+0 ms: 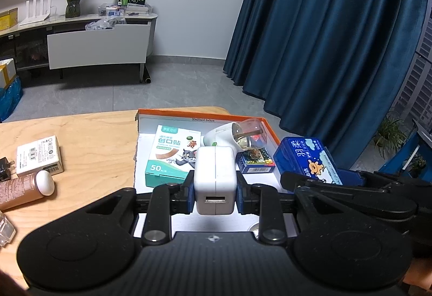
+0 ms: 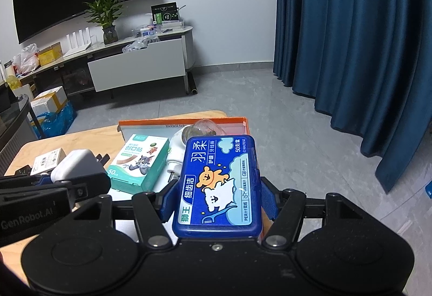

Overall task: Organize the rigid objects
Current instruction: 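Hold the charger above the tray with the left tool while the right tool holds the blue box beside it, then lower the blue box into the tray with the right tool while the left tool releases the charger there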

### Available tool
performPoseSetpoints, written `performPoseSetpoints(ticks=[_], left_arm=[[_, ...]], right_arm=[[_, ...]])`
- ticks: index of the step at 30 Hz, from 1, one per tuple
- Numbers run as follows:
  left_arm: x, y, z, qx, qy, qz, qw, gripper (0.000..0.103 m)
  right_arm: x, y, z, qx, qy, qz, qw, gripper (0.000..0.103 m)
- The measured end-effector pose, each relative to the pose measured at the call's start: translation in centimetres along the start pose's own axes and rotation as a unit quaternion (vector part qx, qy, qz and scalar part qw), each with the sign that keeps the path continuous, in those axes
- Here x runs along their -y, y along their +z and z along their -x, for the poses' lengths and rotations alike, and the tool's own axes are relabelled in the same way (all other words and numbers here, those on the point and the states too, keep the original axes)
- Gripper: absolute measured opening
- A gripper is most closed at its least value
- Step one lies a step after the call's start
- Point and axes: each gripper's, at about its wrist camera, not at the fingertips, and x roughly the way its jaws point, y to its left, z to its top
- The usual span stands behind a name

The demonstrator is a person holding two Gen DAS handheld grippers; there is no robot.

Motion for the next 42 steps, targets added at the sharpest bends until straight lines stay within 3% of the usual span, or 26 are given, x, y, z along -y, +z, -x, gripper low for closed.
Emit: performPoseSetpoints(ticks=[27,42], left_arm=[[0.3,0.1,-1.7,-0.015,-0.001,-0.002,0.9999,0.029],[1.1,0.1,-4.1,-0.042,-0.022,-0.006,0.9989,0.029]], right_arm=[[0.0,0.2,-2.2,-0.01,-0.008,0.008,1.0,0.076],[1.6,-0.1,1.1,0.025,-0.043,-0.01,0.999,0.081]])
